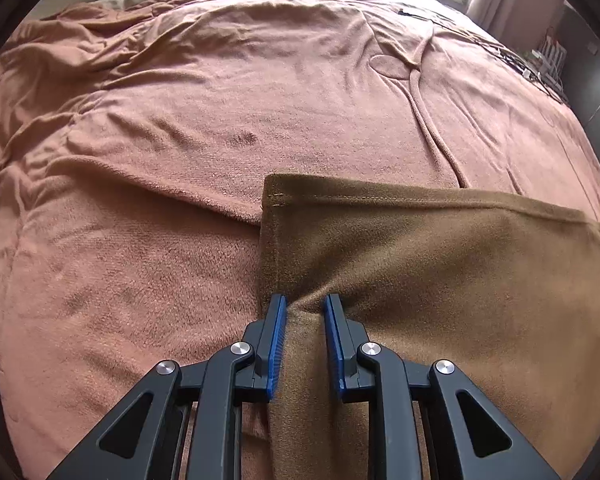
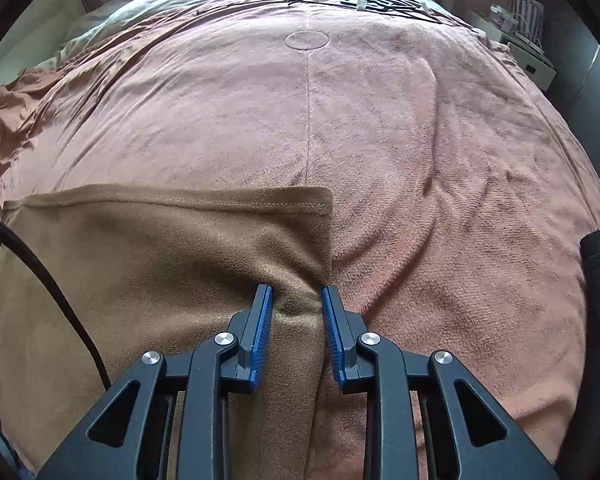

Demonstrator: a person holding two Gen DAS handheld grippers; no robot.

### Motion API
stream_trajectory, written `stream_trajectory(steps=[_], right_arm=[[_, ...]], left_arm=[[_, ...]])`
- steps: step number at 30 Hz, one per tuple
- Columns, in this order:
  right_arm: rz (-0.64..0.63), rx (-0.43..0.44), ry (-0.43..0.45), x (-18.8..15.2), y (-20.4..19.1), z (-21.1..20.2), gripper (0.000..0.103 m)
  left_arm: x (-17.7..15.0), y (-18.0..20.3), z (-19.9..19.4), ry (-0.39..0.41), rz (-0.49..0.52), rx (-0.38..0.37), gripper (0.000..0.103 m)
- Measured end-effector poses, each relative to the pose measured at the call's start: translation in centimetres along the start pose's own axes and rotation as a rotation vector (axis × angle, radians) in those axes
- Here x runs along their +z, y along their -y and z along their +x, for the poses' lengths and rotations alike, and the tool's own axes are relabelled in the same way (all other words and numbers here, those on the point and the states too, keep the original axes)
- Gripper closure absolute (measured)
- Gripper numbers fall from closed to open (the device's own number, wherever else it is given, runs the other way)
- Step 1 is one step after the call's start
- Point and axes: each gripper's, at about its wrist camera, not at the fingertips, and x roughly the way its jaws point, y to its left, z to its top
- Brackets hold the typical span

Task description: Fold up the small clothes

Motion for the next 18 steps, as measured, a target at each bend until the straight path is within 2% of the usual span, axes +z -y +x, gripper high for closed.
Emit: stream_trajectory(steps=[5,10,18], right_arm=[[0.001,0.061,0.017,-1.3,-0.1,-2.9,0.079],[-0.032,0.098,0.046,-3.3,-1.0,-5.2,0.079],[-0.114,0.173,-0.004,-7.3,-1.7,-6.4,0.079]], left_arm=[[-0.4,0.4,-2.3,0.033,0.018,0.012,0.08],[-2.0,0.8,-4.8,0.056,0.019,-0.026,0.08],[-5.8,2.0,-6.2,0.034,0.024,-0.086,0.08]])
